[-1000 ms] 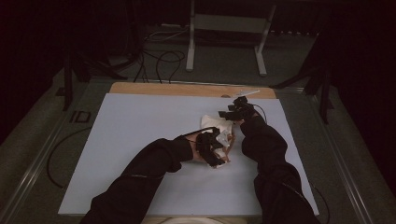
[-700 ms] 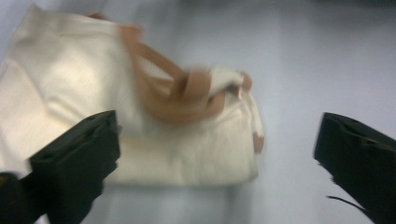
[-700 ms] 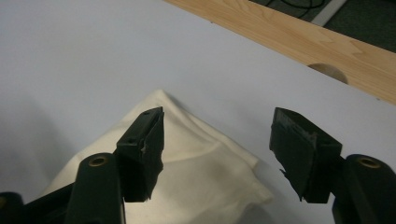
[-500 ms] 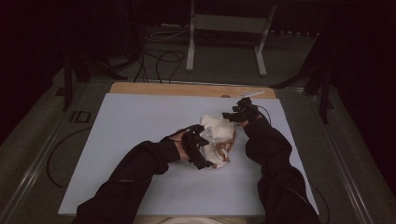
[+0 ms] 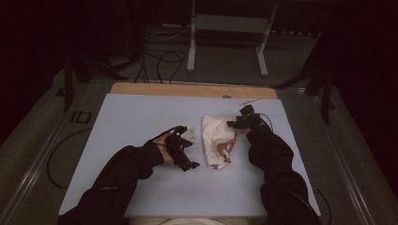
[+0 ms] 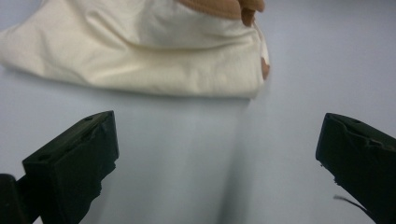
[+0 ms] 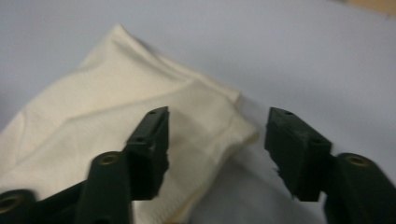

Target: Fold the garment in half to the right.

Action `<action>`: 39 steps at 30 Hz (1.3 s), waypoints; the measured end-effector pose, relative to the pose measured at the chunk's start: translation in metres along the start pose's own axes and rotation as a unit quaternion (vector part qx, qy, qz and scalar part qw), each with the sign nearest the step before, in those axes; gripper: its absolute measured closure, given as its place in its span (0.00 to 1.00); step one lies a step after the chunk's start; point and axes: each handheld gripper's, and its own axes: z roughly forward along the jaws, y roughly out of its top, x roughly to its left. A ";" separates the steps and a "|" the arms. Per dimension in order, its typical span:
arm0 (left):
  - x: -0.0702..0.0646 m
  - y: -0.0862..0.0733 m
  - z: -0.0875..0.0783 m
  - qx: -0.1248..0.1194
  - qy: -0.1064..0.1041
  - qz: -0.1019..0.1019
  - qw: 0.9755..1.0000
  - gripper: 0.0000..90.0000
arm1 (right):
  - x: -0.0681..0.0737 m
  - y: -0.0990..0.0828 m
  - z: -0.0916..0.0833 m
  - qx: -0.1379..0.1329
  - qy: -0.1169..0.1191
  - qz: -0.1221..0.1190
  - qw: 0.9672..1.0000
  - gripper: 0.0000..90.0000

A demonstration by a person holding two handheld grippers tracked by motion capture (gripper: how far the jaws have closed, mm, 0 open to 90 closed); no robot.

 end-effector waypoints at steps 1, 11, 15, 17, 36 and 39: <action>0.000 -0.006 -0.004 -0.003 0.002 -0.004 1.000 0.00 | -0.001 -0.002 0.001 0.004 -0.003 0.003 1.000 0.49; 0.002 -0.042 -0.022 -0.023 0.018 -0.040 0.999 0.00 | 0.000 -0.006 0.004 0.018 -0.010 -0.003 1.000 0.88; 0.001 -0.053 -0.028 -0.026 0.022 -0.048 0.998 0.00 | 0.004 -0.003 0.002 0.021 -0.022 -0.023 0.999 0.99; 0.000 -0.059 -0.031 -0.031 0.025 -0.057 0.998 0.00 | 0.006 -0.001 -0.001 0.016 -0.029 -0.029 0.999 0.99; -0.016 -0.111 -0.055 -0.072 0.062 -0.093 0.991 0.00 | 0.002 0.018 -0.032 -0.037 -0.057 -0.036 0.997 0.99; -0.016 -0.117 -0.059 -0.075 0.069 -0.099 0.990 0.00 | -0.001 0.015 -0.029 -0.028 -0.063 -0.033 0.997 0.99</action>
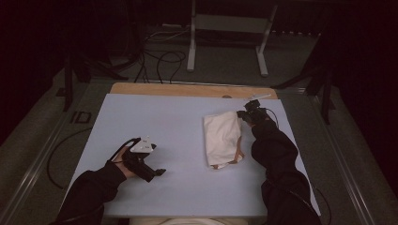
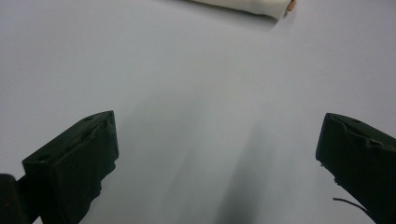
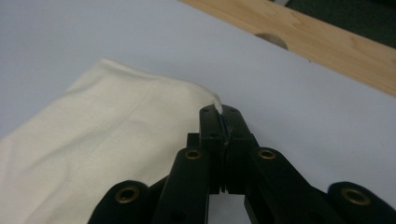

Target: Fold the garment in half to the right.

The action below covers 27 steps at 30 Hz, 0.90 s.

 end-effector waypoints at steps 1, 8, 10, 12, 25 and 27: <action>0.001 -0.002 -0.001 -0.001 0.004 -0.001 1.000 0.00 | -0.001 -0.001 0.001 0.003 -0.001 0.003 1.000 0.99; 0.003 -0.010 -0.008 -0.007 0.017 -0.013 1.000 0.00 | -0.007 -0.012 0.013 0.025 -0.009 0.013 1.000 0.99; 0.003 -0.012 -0.012 -0.017 0.022 -0.018 0.999 0.00 | -0.008 -0.015 0.016 0.031 -0.011 0.017 0.999 0.99; 0.004 -0.013 -0.013 -0.019 0.023 -0.020 0.999 0.00 | -0.009 -0.017 0.017 0.033 -0.011 0.021 0.999 0.99; 0.009 -0.030 -0.023 -0.033 0.033 -0.042 0.998 0.00 | -0.015 -0.030 0.032 0.057 -0.014 0.038 0.998 0.96; 0.009 -0.031 -0.023 -0.035 0.033 -0.044 0.998 0.00 | -0.015 -0.029 0.030 0.061 -0.017 0.036 0.997 0.89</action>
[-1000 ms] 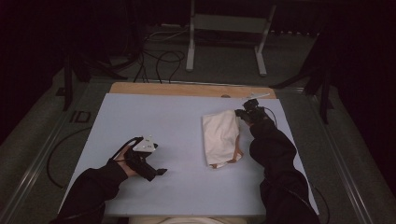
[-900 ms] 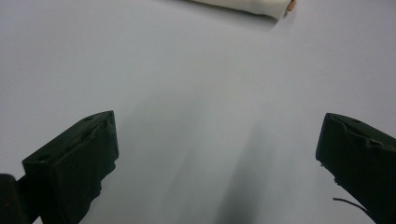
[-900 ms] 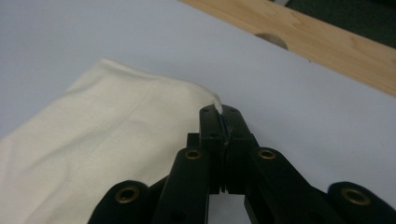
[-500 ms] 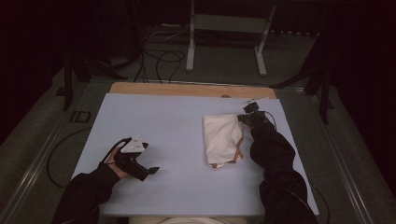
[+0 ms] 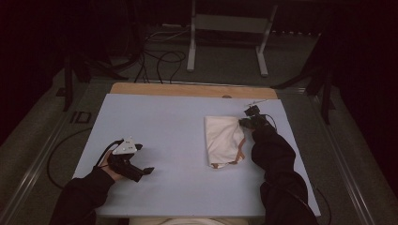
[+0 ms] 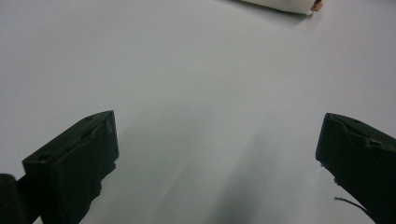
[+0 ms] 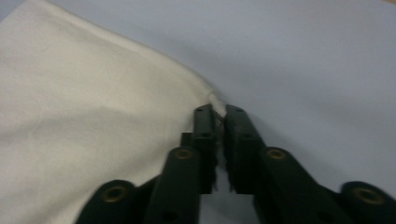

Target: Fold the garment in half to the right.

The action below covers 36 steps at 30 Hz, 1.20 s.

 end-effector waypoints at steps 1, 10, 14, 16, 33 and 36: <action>0.000 0.000 0.000 0.000 0.000 0.000 1.000 0.00 | 0.000 0.000 0.000 0.000 0.000 0.000 1.000 0.89; 0.000 -0.005 -0.009 -0.011 0.004 -0.007 1.000 0.00 | 0.011 -0.005 -0.035 -0.028 0.010 0.003 1.000 0.71; -0.003 -0.006 -0.010 -0.005 0.004 -0.002 1.000 0.00 | 0.022 -0.019 -0.047 -0.029 0.026 0.003 0.999 0.72; -0.004 -0.007 -0.012 -0.007 0.006 -0.003 1.000 0.00 | 0.028 -0.027 -0.051 -0.022 0.027 -0.003 0.999 0.71; -0.007 -0.014 -0.020 -0.020 0.004 -0.014 1.000 0.00 | 0.037 -0.051 -0.050 0.003 0.033 -0.011 0.999 0.96; -0.007 -0.014 -0.020 -0.023 0.002 -0.015 1.000 0.00 | 0.038 -0.049 -0.055 -0.002 0.034 -0.016 0.999 0.97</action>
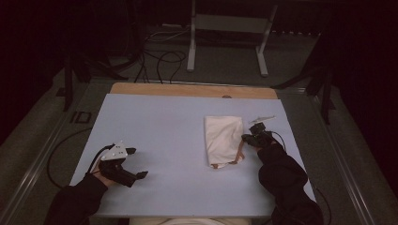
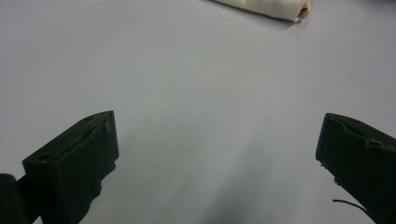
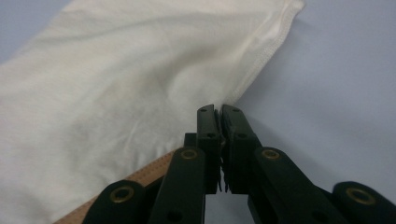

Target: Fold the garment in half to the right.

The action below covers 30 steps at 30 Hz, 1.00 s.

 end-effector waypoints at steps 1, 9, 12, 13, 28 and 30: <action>0.000 0.000 0.000 -0.001 -0.001 -0.001 1.000 0.00 | 0.001 0.001 -0.002 -0.002 -0.002 0.000 1.000 0.97; 0.001 -0.001 0.001 -0.002 0.000 -0.002 1.000 0.00 | -0.002 0.003 -0.015 -0.008 -0.015 0.002 1.000 0.97; 0.001 -0.001 0.001 -0.002 -0.001 -0.002 1.000 0.00 | -0.002 -0.001 -0.011 0.000 -0.015 0.002 1.000 0.97; 0.001 -0.001 0.001 -0.002 -0.001 -0.002 1.000 0.00 | -0.002 -0.001 -0.011 0.000 -0.015 0.002 1.000 0.97; 0.003 -0.003 0.001 -0.005 0.000 -0.005 1.000 0.00 | -0.010 -0.012 0.002 0.015 -0.022 0.010 1.000 0.97; 0.002 -0.003 0.002 -0.003 0.000 -0.005 1.000 0.00 | -0.010 -0.013 0.003 0.013 -0.022 0.011 1.000 0.96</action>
